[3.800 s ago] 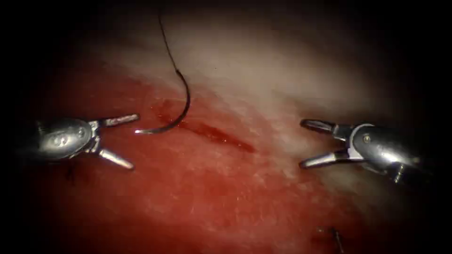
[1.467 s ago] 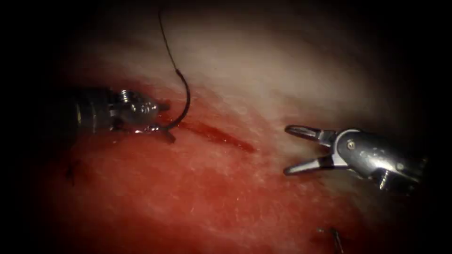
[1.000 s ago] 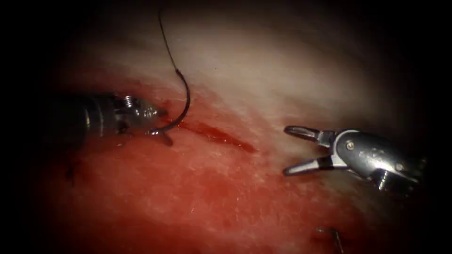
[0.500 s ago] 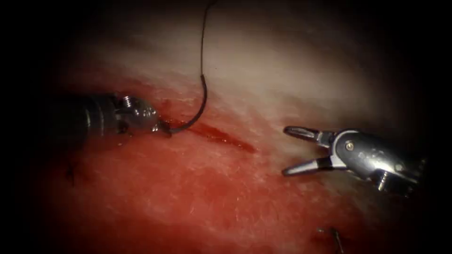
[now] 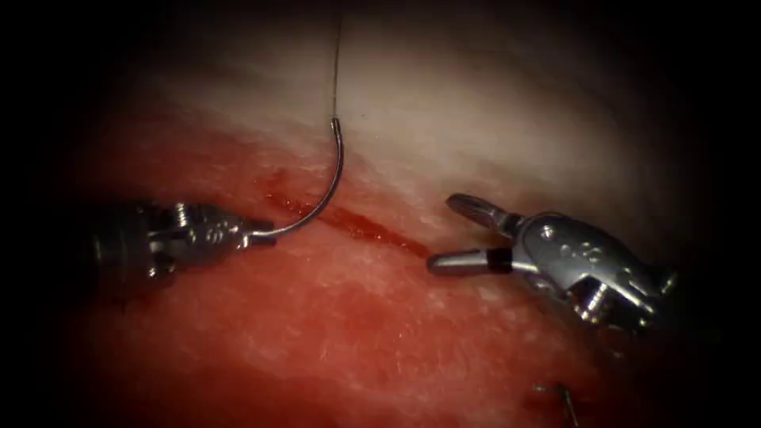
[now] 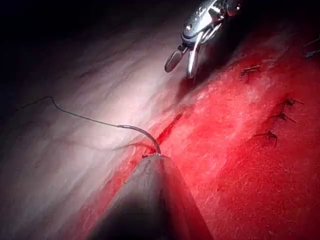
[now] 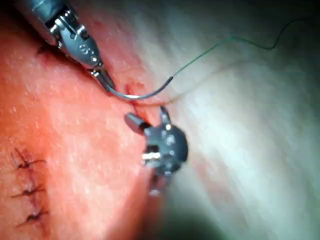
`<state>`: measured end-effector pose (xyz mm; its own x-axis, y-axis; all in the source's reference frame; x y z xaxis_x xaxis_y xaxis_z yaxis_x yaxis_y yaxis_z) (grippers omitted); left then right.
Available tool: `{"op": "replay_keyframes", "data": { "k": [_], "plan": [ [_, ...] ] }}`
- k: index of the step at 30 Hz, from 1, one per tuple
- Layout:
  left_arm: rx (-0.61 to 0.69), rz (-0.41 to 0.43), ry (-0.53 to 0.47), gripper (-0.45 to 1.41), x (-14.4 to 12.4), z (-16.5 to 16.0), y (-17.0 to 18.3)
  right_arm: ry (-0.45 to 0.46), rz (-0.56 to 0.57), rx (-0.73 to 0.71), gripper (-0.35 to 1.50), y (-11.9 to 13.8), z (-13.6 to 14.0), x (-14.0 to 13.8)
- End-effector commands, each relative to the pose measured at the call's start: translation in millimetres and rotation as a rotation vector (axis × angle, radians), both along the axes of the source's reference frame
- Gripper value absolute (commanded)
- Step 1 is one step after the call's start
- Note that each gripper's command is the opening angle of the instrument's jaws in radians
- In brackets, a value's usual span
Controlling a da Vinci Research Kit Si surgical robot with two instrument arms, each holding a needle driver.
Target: Wound Closure
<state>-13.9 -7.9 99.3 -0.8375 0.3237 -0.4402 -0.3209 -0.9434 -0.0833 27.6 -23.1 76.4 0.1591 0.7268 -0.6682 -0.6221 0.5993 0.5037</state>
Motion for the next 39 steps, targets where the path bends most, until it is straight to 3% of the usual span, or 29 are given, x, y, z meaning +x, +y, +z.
{"op": "replay_keyframes", "data": {
  "k": [1, 3, 6, 11, 13, 14, 16, 18, 19, 24, 28, 31, 39],
  "plan": [
    [-0.026, -0.003, 0.006, -0.45, -0.6, 0.4, 0.0, -0.008, 0.028, 0.016, 0.55, -0.3, 0.5, 1.6],
    [-0.067, 0.000, 0.023, -0.45, -0.7, 0.1, -0.1, -0.016, 0.071, 0.049, 0.37, -0.3, 0.5, 1.8],
    [-0.131, 0.023, 0.034, -0.45, -0.9, -0.3, -0.2, -0.008, 0.140, 0.130, 0.24, -0.2, 0.5, 1.7],
    [-0.267, 0.071, 0.077, -0.45, -1.9, -1.3, -0.9, -0.026, 0.197, 0.183, 0.29, 0.2, 0.6, 1.6],
    [-0.308, 0.087, 0.082, -0.45, -2.5, -1.7, -1.2, -0.025, 0.197, 0.189, 0.35, 0.6, 0.6, 1.7],
    [-0.339, 0.138, 0.034, -0.45, -3.0, -2.1, -1.4, -0.015, 0.199, 0.196, 0.52, 0.9, 0.6, 1.7],
    [-0.340, 0.161, -0.004, -0.45, -3.1, -2.2, -1.4, -0.002, 0.193, 0.198, 0.62, 1.1, 0.7, 1.7],
    [-0.347, 0.195, -0.060, -0.45, -3.3, -2.4, -1.5, 0.030, 0.184, 0.194, 0.91, 1.5, 0.9, 1.6],
    [-0.353, 0.192, -0.061, -0.45, -3.3, -2.6, -1.5, 0.048, 0.176, 0.192, 1.21, 1.8, 1.1, 1.6],
    [-0.366, 0.197, -0.058, -0.45, -3.0, -2.7, -1.6, 0.076, 0.188, 0.173, 1.28, 1.8, 1.2, 1.6],
    [-0.402, 0.220, -0.079, -0.45, -2.8, -3.1, -1.8, 0.106, 0.175, 0.172, 1.26, 2.2, 1.3, 2.1],
    [-0.429, 0.227, -0.089, -0.45, -2.7, -3.8, -2.0, 0.130, 0.158, 0.175, 1.07, 2.6, 1.4, 2.4],
    [-0.465, 0.235, -0.087, -0.45, -2.7, -5.7, -2.4, 0.143, 0.174, 0.189, 1.02, 3.5, 1.8, 3.8]
  ]
}}
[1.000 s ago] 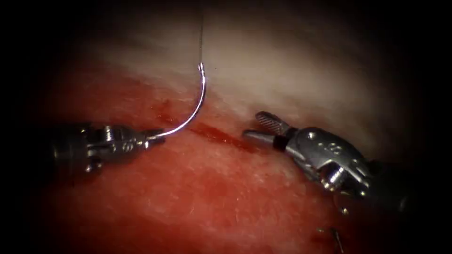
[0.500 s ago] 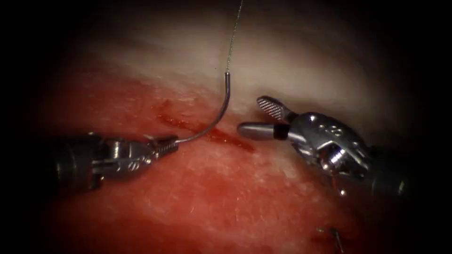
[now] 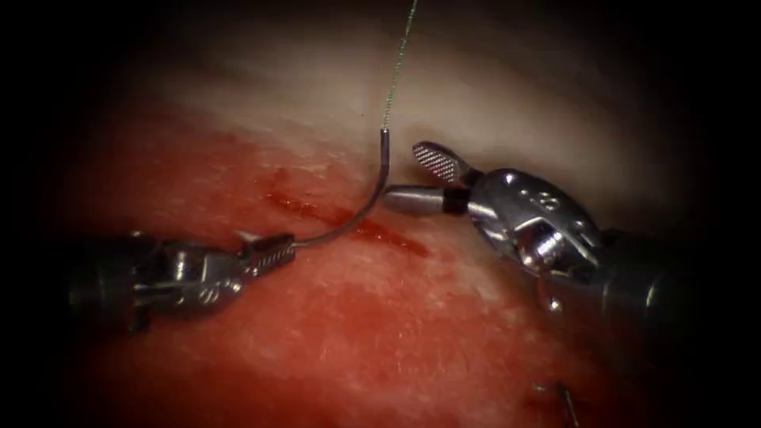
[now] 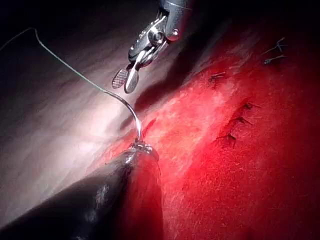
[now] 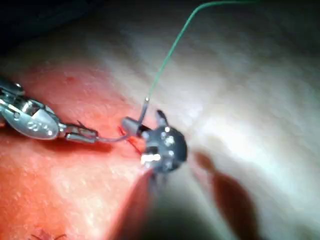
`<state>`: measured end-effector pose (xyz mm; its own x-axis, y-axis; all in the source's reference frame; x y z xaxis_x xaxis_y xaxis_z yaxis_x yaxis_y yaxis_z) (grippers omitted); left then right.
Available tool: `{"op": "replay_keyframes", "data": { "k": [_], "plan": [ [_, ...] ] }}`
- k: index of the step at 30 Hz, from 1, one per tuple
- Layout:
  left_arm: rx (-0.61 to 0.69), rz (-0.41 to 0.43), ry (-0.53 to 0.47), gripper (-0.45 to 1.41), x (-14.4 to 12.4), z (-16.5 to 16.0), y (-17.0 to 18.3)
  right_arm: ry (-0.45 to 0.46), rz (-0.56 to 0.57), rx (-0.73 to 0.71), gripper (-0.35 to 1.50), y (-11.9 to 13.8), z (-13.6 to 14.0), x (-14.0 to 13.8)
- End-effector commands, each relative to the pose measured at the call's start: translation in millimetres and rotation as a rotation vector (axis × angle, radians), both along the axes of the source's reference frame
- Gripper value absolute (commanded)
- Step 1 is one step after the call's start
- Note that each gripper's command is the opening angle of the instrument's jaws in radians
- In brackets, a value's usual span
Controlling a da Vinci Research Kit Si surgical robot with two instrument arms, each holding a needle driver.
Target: Wound Closure
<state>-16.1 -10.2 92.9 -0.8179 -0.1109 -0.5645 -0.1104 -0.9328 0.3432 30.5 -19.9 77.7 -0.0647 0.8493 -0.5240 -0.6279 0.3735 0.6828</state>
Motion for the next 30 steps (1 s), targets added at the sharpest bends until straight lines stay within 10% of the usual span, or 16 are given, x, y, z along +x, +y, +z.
{"op": "replay_keyframes", "data": {
  "k": [1, 12, 14, 16, 22, 23, 27, 30],
  "plan": [
    [-0.010, 0.007, -0.002, -0.45, -0.5, 0.3, 0.0, 0.013, -0.003, 0.002, 1.02, 0.4, 0.6, 1.2],
    [-0.039, 0.043, -0.008, -0.45, -0.7, 0.0, -0.1, 0.077, 0.003, 0.045, 0.94, 0.7, 0.6, 2.5],
    [-0.040, 0.043, -0.014, -0.45, -0.7, -0.1, -0.2, 0.077, 0.004, 0.044, 0.60, 0.7, 0.6, 2.7],
    [-0.038, 0.048, -0.023, -0.45, -0.8, -0.2, -0.3, 0.081, 0.010, 0.054, -0.35, 0.7, 0.6, 2.6],
    [-0.025, 0.084, -0.090, -0.45, -1.0, -0.6, -0.1, 0.054, 0.044, 0.046, -0.35, 0.8, 0.6, 2.6],
    [-0.019, 0.098, -0.118, 0.04, -1.1, -1.0, 0.0, 0.055, 0.046, 0.044, -0.35, 0.9, 0.6, 2.6],
    [0.142, 0.067, -0.265, 0.68, -1.0, -2.3, 0.5, 0.051, 0.038, 0.023, -0.35, 1.1, 0.5, 2.2],
    [0.402, -0.136, -0.404, 0.31, -0.6, -4.2, 1.1, 0.015, -0.039, -0.098, -0.35, 1.2, 0.3, 1.7]
  ]
}}
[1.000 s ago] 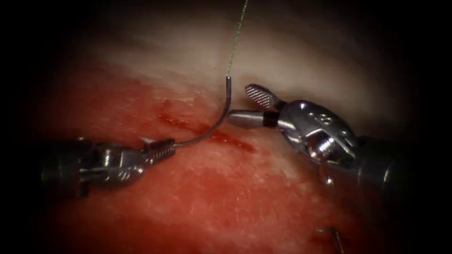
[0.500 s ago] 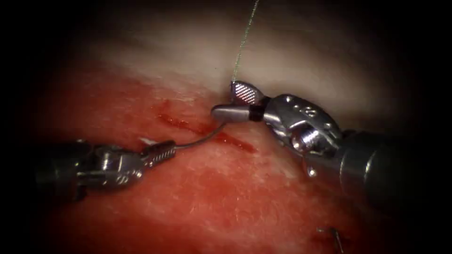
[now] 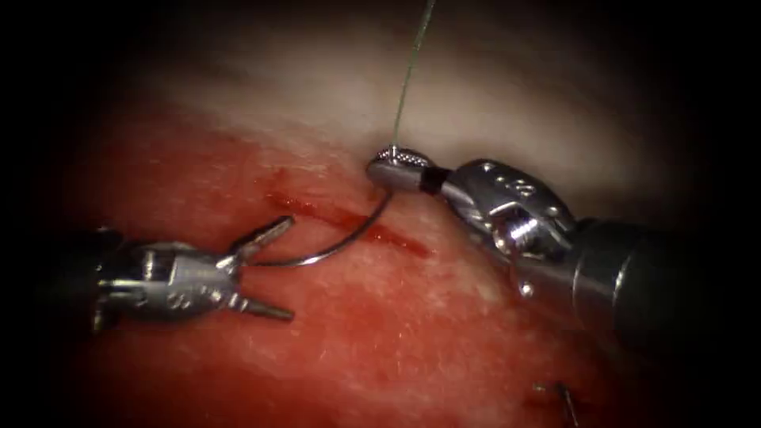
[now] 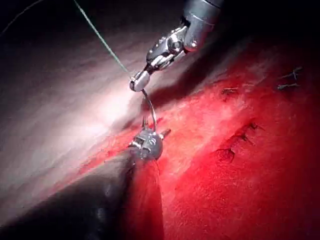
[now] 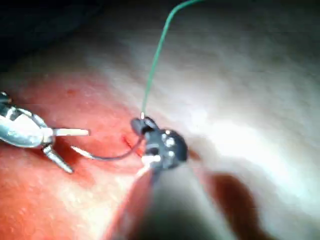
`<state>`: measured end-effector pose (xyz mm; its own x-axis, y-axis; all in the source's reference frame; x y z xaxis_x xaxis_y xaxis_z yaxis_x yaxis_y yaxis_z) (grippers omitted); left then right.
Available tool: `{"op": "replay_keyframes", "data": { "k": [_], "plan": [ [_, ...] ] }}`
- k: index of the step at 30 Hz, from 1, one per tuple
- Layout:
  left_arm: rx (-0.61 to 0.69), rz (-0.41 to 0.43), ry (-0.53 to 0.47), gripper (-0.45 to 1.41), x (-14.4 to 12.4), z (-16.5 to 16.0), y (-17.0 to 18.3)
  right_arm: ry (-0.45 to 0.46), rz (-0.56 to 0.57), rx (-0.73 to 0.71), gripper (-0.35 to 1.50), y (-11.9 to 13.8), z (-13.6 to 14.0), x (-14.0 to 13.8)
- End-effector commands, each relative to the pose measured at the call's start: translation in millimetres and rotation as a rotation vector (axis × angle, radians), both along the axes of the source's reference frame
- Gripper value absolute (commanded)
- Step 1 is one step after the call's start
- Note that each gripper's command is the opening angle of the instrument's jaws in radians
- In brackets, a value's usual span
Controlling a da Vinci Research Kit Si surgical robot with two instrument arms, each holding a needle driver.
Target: Wound Closure
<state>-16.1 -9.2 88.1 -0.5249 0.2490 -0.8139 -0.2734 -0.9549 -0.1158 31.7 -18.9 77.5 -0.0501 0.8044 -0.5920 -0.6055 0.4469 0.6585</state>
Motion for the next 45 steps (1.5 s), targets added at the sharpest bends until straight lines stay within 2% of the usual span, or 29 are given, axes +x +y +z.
{"op": "replay_keyframes", "data": {
  "k": [1, 2, 3, 4, 7, 8, 9, 12, 16, 18, 19, 24, 32, 41, 45],
  "plan": [
    [0.050, -0.024, -0.008, 0.32, -0.4, 0.1, 0.2, -0.003, -0.019, -0.031, -0.35, 0.1, 0.5, 0.4],
    [0.138, -0.027, -0.032, 0.36, -0.2, -1.0, 0.5, -0.035, -0.066, -0.100, -0.35, 0.0, 0.3, 0.1],
    [0.138, -0.027, -0.032, 0.36, -0.2, -1.0, 0.5, -0.035, -0.066, -0.100, -0.35, 0.0, 0.3, 0.1],
    [0.219, -0.040, -0.054, 0.39, 0.0, -1.9, 1.2, -0.047, -0.113, -0.162, -0.35, 0.0, 0.1, -0.1],
    [0.287, -0.046, -0.071, 0.39, 0.2, -2.8, 2.0, -0.044, -0.152, -0.206, -0.35, 0.1, -0.1, -0.3],
    [0.340, -0.052, -0.081, 0.38, 0.3, -3.4, 2.8, 0.012, -0.192, -0.219, -0.35, 0.4, -0.4, -0.5],
    [0.340, -0.052, -0.081, 0.38, 0.3, -3.4, 2.8, 0.012, -0.192, -0.219, -0.35, 0.4, -0.4, -0.5],
    [0.448, -0.036, -0.079, 0.38, 0.6, -3.7, 4.5, 0.120, -0.339, -0.371, -0.35, 1.2, -1.1, -0.8],
    [0.521, -0.013, -0.054, 0.51, 0.4, -3.0, 5.5, 0.210, -0.425, -0.481, -0.35, 1.4, -1.5, -0.4],
    [0.538, -0.001, -0.043, 0.56, 0.1, -2.5, 5.8, 0.230, -0.449, -0.515, -0.35, 1.3, -1.6, 0.0],
    [0.558, 0.003, -0.036, 0.61, -0.1, -2.0, 6.0, 0.245, -0.469, -0.577, -0.35, 1.2, -1.7, 0.4],
    [0.584, 0.022, -0.022, 0.69, -0.5, -0.7, 6.9, 0.232, -0.541, -0.693, -0.35, 1.0, -2.0, 0.9],
    [0.627, 0.055, 0.022, 0.69, -1.8, 1.0, 6.6, 0.205, -0.602, -0.881, -0.35, 0.9, -2.8, 1.2],
    [0.669, 0.057, -0.009, 0.71, -2.9, 2.4, 6.4, 0.212, -0.592, -0.911, -0.35, 1.0, -4.1, 1.6],
    [0.698, 0.047, -0.017, 0.71, -3.5, 4.1, 6.9, 0.244, -0.585, -0.927, -0.35, 0.8, -5.2, 1.8]
  ]
}}
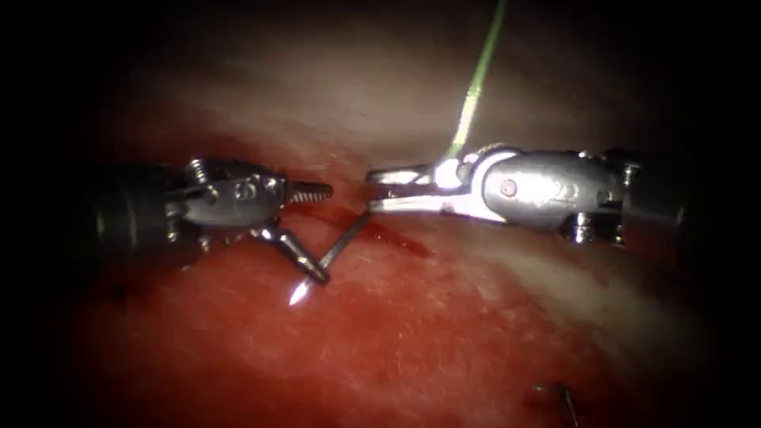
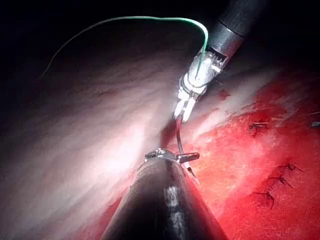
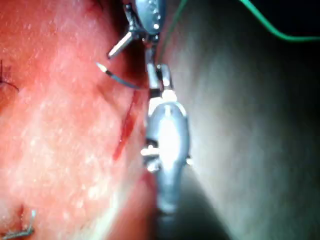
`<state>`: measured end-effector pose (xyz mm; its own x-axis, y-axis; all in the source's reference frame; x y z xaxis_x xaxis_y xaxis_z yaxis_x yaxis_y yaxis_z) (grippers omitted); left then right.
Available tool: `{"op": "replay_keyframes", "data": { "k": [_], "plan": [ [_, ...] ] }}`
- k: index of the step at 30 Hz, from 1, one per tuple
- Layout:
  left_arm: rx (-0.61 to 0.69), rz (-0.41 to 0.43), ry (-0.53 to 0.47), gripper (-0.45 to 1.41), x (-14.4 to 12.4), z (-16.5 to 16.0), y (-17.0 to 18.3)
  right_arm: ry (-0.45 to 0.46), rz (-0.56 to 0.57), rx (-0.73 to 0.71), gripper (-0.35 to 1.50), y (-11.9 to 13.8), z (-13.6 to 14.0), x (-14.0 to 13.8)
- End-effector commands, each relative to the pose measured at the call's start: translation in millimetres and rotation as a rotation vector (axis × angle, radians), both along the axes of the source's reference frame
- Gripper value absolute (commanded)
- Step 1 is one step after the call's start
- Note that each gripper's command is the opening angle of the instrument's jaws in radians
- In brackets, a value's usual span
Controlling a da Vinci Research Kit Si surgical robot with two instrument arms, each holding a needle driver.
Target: Wound Closure
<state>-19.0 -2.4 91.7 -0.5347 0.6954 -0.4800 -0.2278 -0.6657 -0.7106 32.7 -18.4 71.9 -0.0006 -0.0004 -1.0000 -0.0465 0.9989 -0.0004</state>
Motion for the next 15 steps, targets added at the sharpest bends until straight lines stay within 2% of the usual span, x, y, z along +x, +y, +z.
{"op": "replay_keyframes", "data": {
  "k": [1, 9, 15],
  "plan": [
    [0.000, 0.002, 0.000, 0.71, -0.5, 0.6, 0.1, 0.005, -0.004, -0.004, -0.35, 0.3, 0.3, 0.9],
    [0.031, -0.014, 0.003, 0.66, -1.0, 2.4, -0.7, 0.010, -0.006, -0.039, -0.35, 0.0, -0.3, 1.1],
    [0.089, 0.000, -0.042, 0.58, -0.8, 3.0, -0.4, 0.018, -0.011, -0.063, -0.35, -0.2, -0.8, 1.3]
  ]
}}
